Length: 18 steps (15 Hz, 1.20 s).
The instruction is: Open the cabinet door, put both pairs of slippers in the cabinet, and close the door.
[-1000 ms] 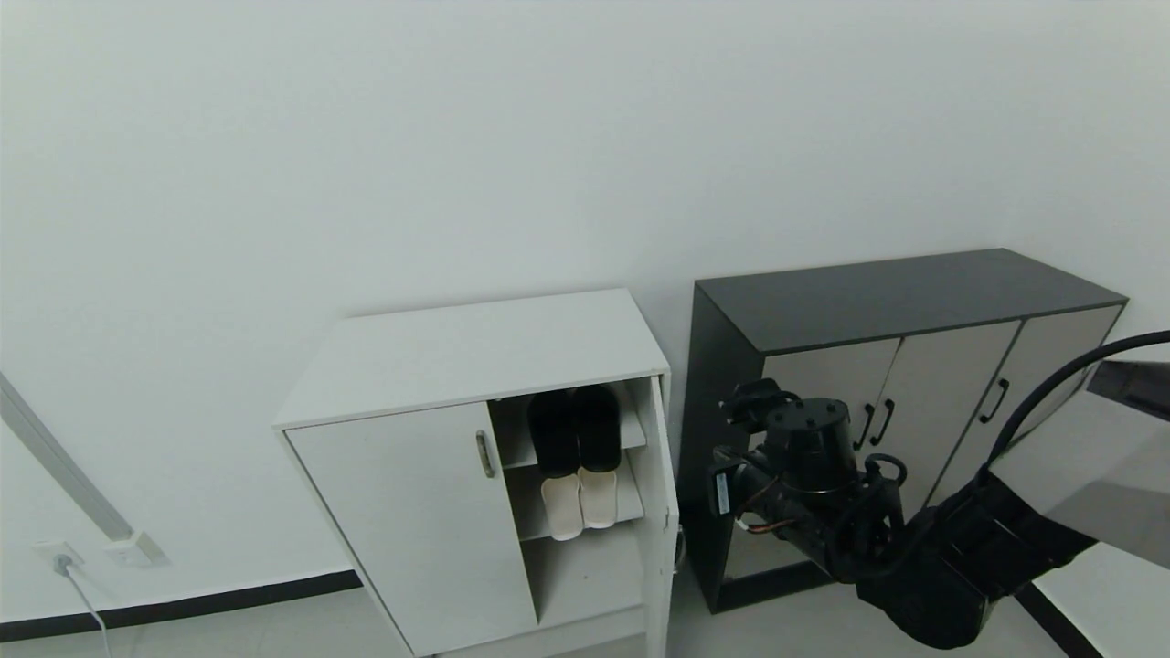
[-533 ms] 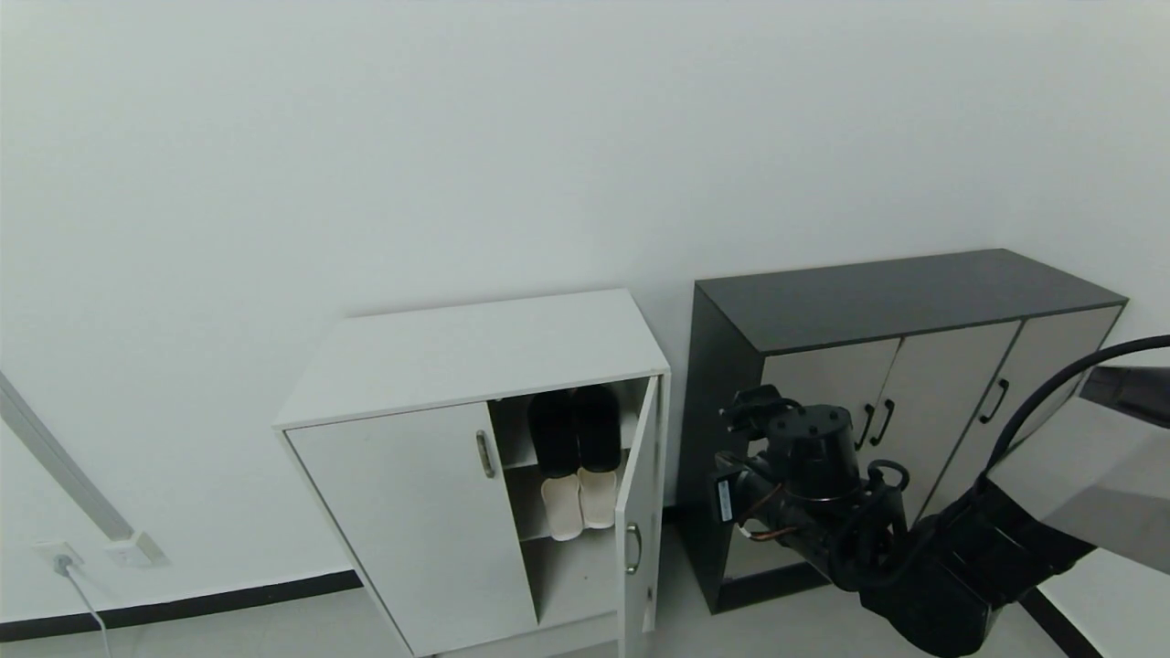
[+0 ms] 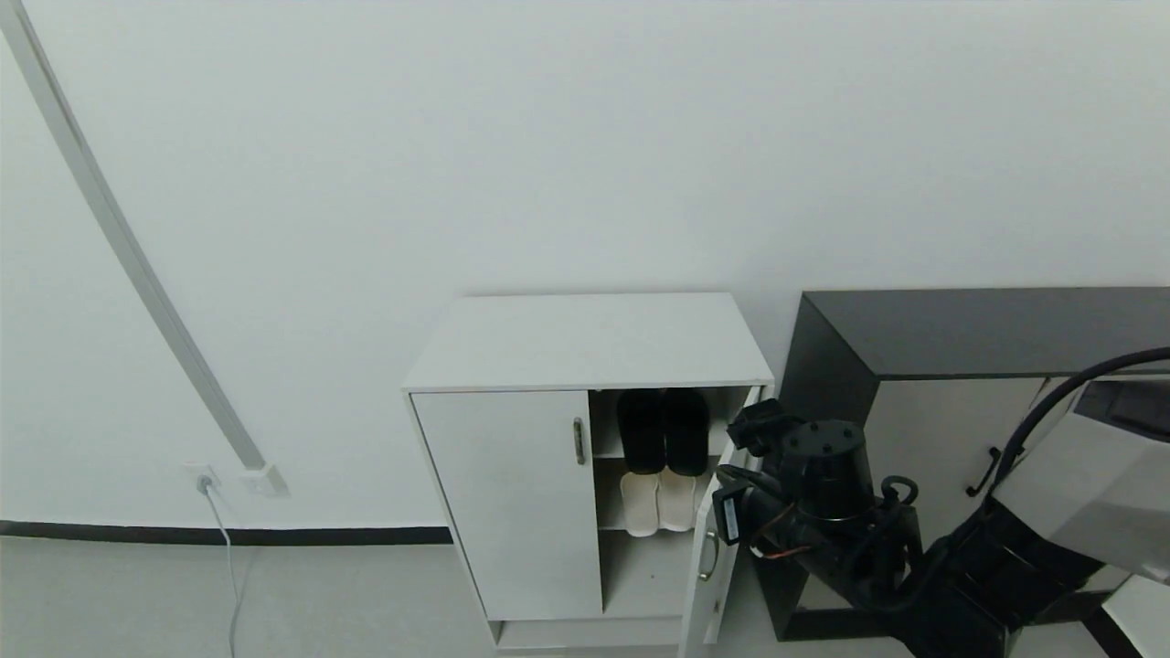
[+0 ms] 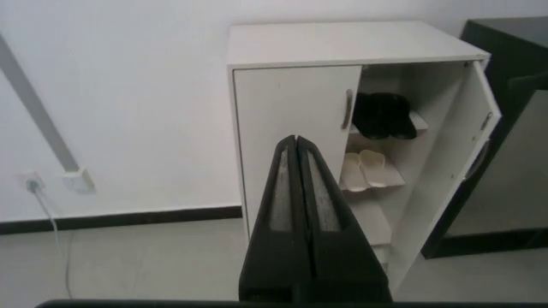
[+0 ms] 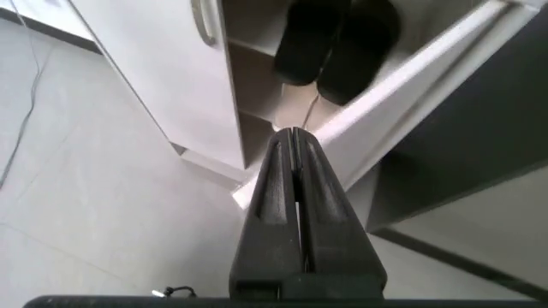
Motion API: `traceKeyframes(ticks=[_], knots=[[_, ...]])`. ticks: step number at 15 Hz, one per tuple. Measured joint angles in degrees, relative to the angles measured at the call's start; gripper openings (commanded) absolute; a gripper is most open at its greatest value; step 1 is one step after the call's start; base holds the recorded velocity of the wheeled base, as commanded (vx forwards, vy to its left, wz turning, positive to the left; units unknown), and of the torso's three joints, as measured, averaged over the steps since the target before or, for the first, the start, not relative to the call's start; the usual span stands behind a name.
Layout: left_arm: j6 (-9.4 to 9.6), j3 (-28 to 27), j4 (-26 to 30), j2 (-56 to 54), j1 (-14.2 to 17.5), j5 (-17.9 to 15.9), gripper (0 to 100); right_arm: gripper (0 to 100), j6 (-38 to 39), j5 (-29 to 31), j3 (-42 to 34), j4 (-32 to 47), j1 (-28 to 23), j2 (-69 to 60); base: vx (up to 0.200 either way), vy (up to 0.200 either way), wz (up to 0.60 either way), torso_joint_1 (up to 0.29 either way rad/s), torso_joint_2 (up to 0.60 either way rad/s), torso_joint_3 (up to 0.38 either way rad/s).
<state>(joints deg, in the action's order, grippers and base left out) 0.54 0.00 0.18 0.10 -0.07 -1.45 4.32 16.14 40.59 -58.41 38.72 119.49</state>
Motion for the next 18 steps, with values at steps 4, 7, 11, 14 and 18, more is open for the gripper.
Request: traceKeyframes(ticks=[4,7,11,14,18], knots=[[0.06,0.0,0.0,0.0,0.0,0.0,0,0,-2.8,0.0,-4.0,-0.3,-0.7,-1.6,0.000,0.000,0.00,0.000,0.00,0.000],[0.09,0.0,0.0,0.0,0.1,0.0,0,0,-4.0,-0.1,-7.3,-0.1,-1.5,-2.3,0.200,0.000,0.00,-0.006,0.00,0.002],[0.06,0.0,0.0,0.0,0.1,0.0,0,0,-3.9,-0.3,-7.5,-1.1,-1.6,0.6,0.050,0.000,0.00,-0.002,0.00,0.002],[0.09,0.0,0.0,0.0,0.1,0.0,0,0,-4.0,-0.3,-6.5,-3.0,-1.6,3.7,0.000,0.000,0.00,0.000,0.00,0.000],[0.09,0.0,0.0,0.0,0.1,0.0,0,0,-3.9,-0.5,-3.3,-3.1,-1.6,6.7,0.000,0.000,0.00,0.000,0.00,0.000]])
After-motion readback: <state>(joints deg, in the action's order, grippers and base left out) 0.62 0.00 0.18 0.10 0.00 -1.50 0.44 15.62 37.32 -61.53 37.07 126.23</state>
